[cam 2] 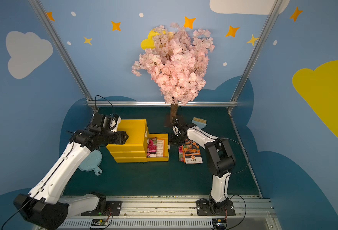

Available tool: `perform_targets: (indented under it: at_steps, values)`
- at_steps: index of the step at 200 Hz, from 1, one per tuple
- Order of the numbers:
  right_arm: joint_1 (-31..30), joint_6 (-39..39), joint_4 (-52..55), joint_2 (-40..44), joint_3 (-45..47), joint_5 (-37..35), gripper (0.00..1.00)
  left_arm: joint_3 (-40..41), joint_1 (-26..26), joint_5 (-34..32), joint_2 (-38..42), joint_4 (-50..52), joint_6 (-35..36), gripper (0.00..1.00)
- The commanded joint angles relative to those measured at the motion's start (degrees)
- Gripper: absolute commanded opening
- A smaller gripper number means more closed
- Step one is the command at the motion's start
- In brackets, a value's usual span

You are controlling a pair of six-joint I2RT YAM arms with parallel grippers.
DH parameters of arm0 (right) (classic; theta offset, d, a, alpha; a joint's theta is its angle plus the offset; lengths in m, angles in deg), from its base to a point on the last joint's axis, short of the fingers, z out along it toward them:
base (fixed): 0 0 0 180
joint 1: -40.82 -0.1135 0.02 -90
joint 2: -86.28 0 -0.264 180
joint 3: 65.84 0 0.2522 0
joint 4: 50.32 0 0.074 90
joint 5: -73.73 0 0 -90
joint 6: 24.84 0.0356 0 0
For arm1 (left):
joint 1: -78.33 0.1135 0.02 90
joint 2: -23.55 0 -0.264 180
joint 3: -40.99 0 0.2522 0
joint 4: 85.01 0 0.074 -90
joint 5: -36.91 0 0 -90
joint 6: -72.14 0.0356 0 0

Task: Take the seed bags out of the drawer
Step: Open the drawer in the storage box, then pick up the seed packet from the drawer.

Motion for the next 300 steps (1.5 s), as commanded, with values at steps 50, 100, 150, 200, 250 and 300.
perform_targets:
  at_steps: [50,100,150,200,250,300]
  values:
    - [-1.21,-0.50,2.44,6.77,-0.88,-1.10,0.36,0.43,0.29,0.91,-1.29,5.18,-0.57,0.68]
    - [-7.62,0.79,3.01,4.04,-6.31,-0.47,0.38,0.43,0.32,0.82,-0.94,5.35,-0.66,0.68]
    - [-11.43,2.56,1.71,-3.88,-11.42,0.31,0.42,0.69,0.28,0.73,-0.54,5.62,-0.65,0.68]
    - [-11.54,3.54,0.00,-9.68,-12.68,1.00,0.46,1.04,0.28,0.55,-0.23,5.58,-0.67,0.68]
    - [-11.38,4.15,-0.82,-13.72,-14.31,1.81,0.47,1.42,0.28,0.73,-0.49,5.18,-0.71,0.68]
    - [-11.43,5.21,-1.80,-16.31,-15.61,3.18,0.43,2.01,0.28,0.73,-0.41,5.01,-0.56,0.68]
